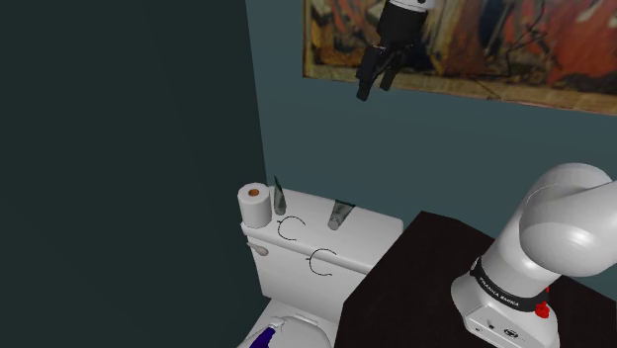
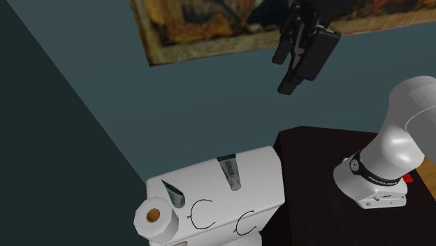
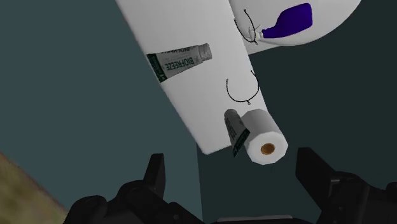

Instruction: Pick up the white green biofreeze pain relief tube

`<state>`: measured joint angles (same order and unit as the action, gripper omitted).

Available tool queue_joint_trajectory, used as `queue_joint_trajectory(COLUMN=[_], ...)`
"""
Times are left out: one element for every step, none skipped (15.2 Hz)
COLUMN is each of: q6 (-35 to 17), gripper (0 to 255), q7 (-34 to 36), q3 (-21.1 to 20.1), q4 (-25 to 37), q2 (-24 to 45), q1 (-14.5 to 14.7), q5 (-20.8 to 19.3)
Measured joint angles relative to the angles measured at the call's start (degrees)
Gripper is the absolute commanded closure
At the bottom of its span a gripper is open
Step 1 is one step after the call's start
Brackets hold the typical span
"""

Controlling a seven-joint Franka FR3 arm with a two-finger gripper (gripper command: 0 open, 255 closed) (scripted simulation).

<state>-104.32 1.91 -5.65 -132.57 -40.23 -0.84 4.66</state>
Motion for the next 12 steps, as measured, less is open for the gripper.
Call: queue_joint_trajectory(q6=[-1.5, -2.4, -3.8, -5.0, -6.5, -7.8, -9.1, -10.0, -11.2, -12.5, -13.7, -14.7], gripper=[0, 0, 0, 0, 0, 0, 0, 0, 0, 0, 0, 0], q7=[1.7, 3.3, 5.2, 7.0, 8.7, 10.5, 12.4, 14.4, 16.5, 18.7, 20.5, 22.3], q3=[-1.0, -1.8, -2.9, -3.9, -4.8, -5.8, -6.8, -7.8, -8.9, -10.0, -10.7, -11.3], q4=[-0.3, 0.0, -0.1, -0.6, -0.7, 0.1, 0.5, 1.5, 2.3, 2.7, 3.4, 4.0], q2=[1.4, 3.0, 4.6, 5.6, 7.3, 9.7, 11.7, 14.0, 16.2, 18.4, 20.7, 22.7], q1=[-0.3, -0.7, -1.0, -1.2, -1.6, -2.0, -2.4, -2.8, -3.1, -3.4, -3.9, -4.3], q5=[0.1, 0.1, 0.2, 0.3, 0.2, 0.1, -0.1, -0.4, -0.8, -1.2, -1.8, -2.4])
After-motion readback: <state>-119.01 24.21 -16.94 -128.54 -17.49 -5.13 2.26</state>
